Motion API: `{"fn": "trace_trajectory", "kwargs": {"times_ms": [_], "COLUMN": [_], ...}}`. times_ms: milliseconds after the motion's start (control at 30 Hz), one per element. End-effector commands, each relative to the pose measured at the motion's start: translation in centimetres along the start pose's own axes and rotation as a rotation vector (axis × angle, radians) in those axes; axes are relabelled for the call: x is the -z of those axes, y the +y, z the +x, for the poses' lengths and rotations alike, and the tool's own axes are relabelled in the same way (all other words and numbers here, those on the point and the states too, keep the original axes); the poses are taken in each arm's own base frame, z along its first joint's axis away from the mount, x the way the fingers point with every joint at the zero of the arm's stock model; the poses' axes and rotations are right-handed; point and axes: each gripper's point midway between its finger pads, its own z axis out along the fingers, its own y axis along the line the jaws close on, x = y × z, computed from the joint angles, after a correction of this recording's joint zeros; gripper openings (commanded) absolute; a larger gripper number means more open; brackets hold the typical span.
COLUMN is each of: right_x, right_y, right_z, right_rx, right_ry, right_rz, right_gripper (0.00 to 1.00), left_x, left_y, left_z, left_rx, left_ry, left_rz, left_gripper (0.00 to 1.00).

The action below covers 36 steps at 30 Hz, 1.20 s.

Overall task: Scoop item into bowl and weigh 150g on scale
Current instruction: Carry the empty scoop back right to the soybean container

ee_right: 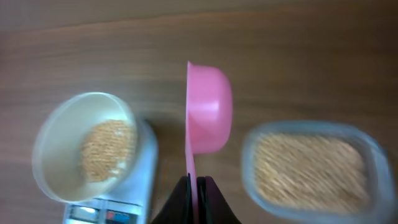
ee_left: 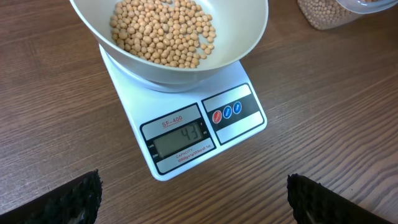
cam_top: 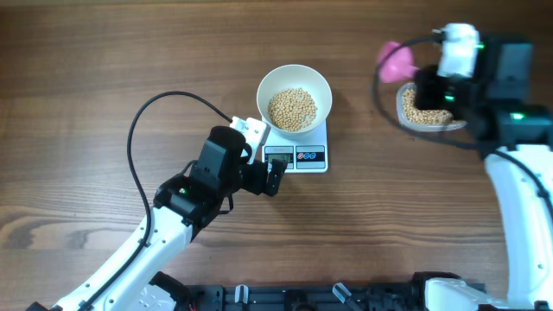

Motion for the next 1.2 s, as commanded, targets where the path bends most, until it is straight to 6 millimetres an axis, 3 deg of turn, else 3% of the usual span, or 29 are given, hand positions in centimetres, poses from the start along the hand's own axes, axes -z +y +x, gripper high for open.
{"fn": "trace_trajectory", "kwargs": {"times_ms": [0, 67, 200, 300, 600, 1067, 1167], "right_x": [1.6, 2.1, 2.6, 2.0, -2.6, -6.3, -6.6], "right_y": [-4.4, -6.8, -8.8, -9.0, -10.4, -12.6, -12.7], "right_z": [0.6, 1.2, 1.4, 1.9, 5.8, 7.0, 7.3], "right_rx": [-0.003, -0.044, -0.068, -0.074, -0.130, -0.114, -0.100], "right_ry": [0.024, 0.041, 0.041, 0.069, 0.262, 0.322, 0.333], "right_rz": [0.108, 0.184, 0.225, 0.222, 0.202, 0.237, 0.233], "right_gripper": [0.04, 0.04, 0.04, 0.04, 0.04, 0.06, 0.20], "left_x": [-0.1, -0.1, -0.1, -0.2, -0.1, -0.2, -0.1], "left_y": [-0.3, -0.3, -0.3, -0.3, -0.3, -0.3, -0.3], "left_z": [0.3, 0.3, 0.3, 0.3, 0.3, 0.3, 0.3], "left_rx": [-0.024, -0.024, -0.024, -0.024, -0.025, -0.024, -0.024], "left_ry": [0.009, 0.009, 0.009, 0.010, 0.009, 0.010, 0.009], "left_rz": [0.016, 0.016, 0.016, 0.016, 0.016, 0.016, 0.016], "left_gripper": [1.00, 1.00, 1.00, 1.00, 1.00, 1.00, 1.00]}}
